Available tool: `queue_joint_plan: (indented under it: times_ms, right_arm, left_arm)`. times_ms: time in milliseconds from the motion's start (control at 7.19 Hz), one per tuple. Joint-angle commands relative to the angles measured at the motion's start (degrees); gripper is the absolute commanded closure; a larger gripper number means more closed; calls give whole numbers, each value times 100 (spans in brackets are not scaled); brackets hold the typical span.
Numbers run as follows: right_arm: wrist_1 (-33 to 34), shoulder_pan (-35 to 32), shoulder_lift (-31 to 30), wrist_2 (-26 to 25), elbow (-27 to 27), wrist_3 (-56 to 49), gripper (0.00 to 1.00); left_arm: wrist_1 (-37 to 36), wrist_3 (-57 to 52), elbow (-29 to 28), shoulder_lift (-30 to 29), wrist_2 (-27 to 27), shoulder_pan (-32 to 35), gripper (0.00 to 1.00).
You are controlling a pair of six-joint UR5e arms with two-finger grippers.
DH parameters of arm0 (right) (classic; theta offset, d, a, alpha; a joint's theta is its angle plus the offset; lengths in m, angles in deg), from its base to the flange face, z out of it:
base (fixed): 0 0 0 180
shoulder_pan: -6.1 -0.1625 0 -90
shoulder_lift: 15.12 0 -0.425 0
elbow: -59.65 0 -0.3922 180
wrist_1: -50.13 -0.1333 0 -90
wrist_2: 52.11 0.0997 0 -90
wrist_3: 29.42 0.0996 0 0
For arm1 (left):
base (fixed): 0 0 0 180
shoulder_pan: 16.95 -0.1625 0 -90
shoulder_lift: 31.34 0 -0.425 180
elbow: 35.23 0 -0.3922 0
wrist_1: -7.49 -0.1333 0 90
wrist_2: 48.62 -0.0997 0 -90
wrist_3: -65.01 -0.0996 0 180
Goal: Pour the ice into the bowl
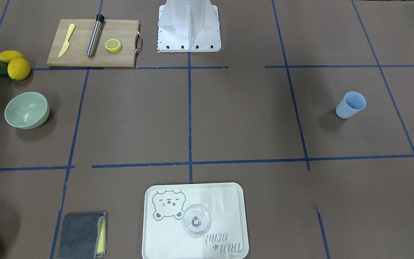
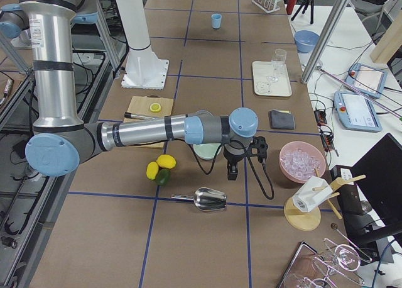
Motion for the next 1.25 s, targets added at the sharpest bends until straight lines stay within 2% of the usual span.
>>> queue_joint_plan:
  times_ms: [0, 139, 417, 556, 695, 835, 1113]
  right_arm:
    - [1, 470, 11, 16, 40, 49, 0]
    - [-25, 681, 11, 25, 153, 49, 0]
    - [-1300, 1165, -435, -19, 102, 564, 0]
    - [-1882, 1367, -516, -80, 84, 1542, 0]
    - [-2654, 1778, -656, -437, 75, 2413, 3]
    - [-3314, 2060, -814, -780, -38, 2875, 8]
    - [-4021, 2474, -877, -958, -127, 3589, 9]
  left_arm:
    - [9, 0, 11, 7, 0, -6, 0]
    - [9, 9, 20, 7, 9, -6, 0]
    - [9, 0, 38, 16, 0, 3, 0]
    - [9, 0, 38, 16, 0, 3, 0]
    - [9, 0, 38, 16, 0, 3, 0]
    - [9, 0, 55, 16, 0, 3, 0]
    - [9, 0, 47, 16, 0, 3, 0]
